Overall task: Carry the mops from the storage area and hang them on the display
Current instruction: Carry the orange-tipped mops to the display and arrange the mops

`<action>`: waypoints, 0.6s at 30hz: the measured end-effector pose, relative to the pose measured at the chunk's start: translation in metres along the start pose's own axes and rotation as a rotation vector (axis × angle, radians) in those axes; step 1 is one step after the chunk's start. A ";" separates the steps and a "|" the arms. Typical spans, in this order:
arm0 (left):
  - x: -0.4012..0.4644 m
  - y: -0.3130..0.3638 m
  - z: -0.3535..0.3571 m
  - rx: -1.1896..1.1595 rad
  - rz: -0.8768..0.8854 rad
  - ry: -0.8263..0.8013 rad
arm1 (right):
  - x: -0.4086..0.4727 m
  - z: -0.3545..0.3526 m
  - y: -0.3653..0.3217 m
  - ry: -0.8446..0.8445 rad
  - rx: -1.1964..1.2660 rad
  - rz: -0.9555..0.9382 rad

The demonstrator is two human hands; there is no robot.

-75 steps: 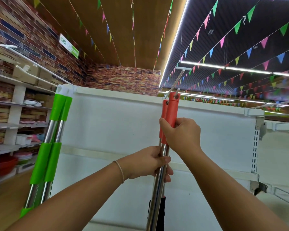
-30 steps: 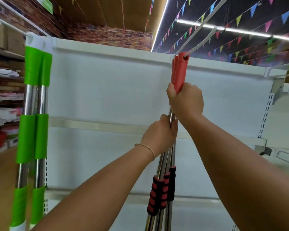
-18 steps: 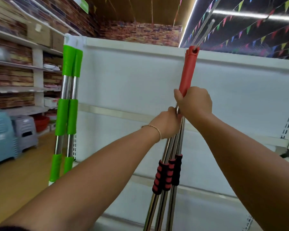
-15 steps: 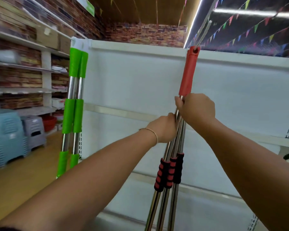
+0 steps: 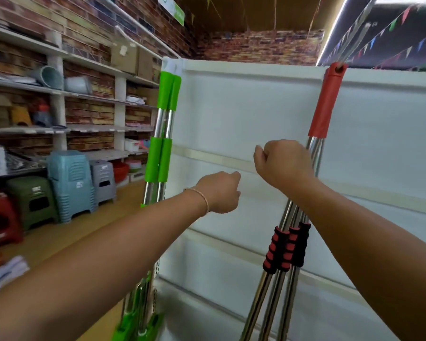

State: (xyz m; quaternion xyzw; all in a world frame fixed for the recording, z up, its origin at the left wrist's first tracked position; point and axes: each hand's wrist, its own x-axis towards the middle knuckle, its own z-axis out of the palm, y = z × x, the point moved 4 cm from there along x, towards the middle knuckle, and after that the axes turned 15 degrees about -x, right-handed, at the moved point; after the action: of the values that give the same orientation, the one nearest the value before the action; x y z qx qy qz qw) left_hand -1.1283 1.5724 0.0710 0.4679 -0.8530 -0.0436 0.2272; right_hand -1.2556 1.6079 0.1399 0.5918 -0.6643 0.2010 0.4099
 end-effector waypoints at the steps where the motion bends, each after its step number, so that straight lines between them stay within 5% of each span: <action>1: -0.005 -0.009 -0.007 0.029 -0.012 0.015 | 0.001 -0.001 -0.012 0.007 0.008 -0.012; 18: -0.155 -0.237 -0.154 0.186 -0.247 0.103 | 0.024 -0.067 -0.275 0.086 0.136 -0.245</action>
State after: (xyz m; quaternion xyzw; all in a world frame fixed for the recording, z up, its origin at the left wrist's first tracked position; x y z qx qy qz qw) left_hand -0.8063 1.5878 0.0865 0.5897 -0.7766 0.0320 0.2193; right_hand -0.9726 1.5837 0.1375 0.6858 -0.5538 0.2189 0.4184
